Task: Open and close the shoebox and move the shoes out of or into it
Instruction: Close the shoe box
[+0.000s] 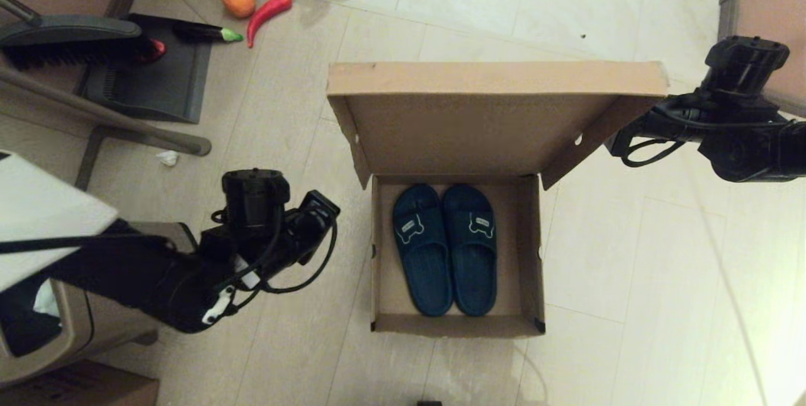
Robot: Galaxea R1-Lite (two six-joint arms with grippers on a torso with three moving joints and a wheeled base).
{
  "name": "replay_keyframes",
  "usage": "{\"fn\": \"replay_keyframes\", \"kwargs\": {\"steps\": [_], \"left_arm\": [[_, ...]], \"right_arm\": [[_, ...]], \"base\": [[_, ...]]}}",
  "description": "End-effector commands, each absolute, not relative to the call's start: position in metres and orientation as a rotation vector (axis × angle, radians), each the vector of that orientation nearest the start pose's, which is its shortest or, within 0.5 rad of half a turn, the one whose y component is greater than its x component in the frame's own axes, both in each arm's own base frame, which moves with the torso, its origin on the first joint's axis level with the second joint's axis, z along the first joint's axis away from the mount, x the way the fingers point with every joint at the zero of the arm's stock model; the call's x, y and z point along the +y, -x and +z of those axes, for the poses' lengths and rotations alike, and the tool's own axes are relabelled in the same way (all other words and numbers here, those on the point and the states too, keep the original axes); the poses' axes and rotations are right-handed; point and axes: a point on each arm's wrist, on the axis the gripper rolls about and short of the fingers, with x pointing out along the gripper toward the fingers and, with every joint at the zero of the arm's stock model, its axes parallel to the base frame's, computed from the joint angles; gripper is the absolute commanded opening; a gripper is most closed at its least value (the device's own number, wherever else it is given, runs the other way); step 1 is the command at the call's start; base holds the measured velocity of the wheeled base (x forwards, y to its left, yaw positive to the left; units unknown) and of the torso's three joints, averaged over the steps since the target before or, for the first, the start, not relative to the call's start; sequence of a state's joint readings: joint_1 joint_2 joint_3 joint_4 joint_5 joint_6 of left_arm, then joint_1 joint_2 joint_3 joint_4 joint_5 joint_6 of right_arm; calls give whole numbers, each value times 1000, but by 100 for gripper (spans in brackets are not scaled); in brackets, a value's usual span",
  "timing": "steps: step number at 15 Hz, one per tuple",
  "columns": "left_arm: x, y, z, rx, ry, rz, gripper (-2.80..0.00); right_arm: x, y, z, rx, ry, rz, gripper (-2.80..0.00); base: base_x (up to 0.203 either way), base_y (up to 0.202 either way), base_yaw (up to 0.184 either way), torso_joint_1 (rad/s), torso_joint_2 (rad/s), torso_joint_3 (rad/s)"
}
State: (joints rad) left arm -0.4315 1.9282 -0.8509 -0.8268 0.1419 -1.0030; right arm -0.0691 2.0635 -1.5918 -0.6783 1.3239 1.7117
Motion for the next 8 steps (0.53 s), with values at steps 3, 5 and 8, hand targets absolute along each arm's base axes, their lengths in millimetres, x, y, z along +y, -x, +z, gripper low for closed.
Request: {"fn": "replay_keyframes", "kwargs": {"steps": [3,5,8], "left_arm": [[-85,-280,178,209,970,-63,-280],[-56,-287,193,111,977,9,-280],[-48,-307,221,22,970,-15,-280]], "right_arm": [[-5,-380,279,948,-1335,1031,-280],[-3,-354,269,1007,-1366,1012,-280],[1,-305,243,1072,-1411,979,-280]], "base": [[0,0,0,0,0,0],[0,0,0,0,0,0],[0,0,0,0,0,0]]}}
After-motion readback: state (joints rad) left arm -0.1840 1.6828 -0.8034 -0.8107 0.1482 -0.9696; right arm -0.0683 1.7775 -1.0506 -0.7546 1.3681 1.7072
